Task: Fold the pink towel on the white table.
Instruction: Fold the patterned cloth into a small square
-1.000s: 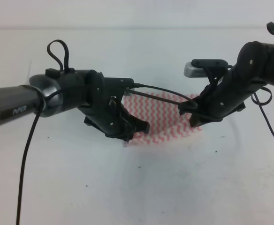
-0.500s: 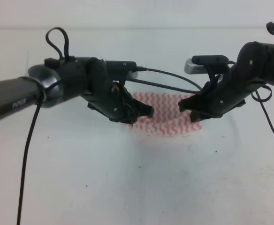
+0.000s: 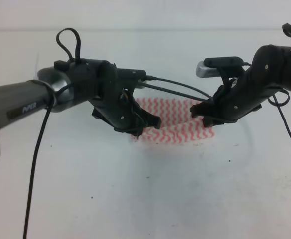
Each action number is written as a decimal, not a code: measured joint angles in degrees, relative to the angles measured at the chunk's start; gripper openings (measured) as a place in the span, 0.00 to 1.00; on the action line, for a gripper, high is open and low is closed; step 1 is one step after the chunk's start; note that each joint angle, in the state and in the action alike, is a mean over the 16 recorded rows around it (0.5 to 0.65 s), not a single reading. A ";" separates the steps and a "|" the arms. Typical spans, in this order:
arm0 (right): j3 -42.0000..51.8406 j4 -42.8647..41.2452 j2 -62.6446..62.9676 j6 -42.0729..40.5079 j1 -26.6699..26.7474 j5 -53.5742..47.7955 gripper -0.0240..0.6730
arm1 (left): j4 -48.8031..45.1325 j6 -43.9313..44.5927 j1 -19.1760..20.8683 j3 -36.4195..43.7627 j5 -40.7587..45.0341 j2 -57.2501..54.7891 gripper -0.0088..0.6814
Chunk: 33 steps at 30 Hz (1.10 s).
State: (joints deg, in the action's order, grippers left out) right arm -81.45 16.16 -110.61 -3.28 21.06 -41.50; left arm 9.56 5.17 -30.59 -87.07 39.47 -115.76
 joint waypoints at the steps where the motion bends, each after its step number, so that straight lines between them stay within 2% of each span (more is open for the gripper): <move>1: 0.00 -0.03 -0.11 -0.01 0.00 0.09 0.01 | 0.00 -0.02 0.01 0.00 -0.01 -0.07 0.01; 33: -1.81 0.49 -1.97 -0.03 0.01 3.25 0.01 | -4.29 -3.07 0.06 -4.96 -2.24 -1.09 0.01</move>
State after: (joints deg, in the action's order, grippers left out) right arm -83.27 16.66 -112.58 -3.31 21.06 -38.25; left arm 5.27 2.09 -30.53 -92.03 37.23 -116.85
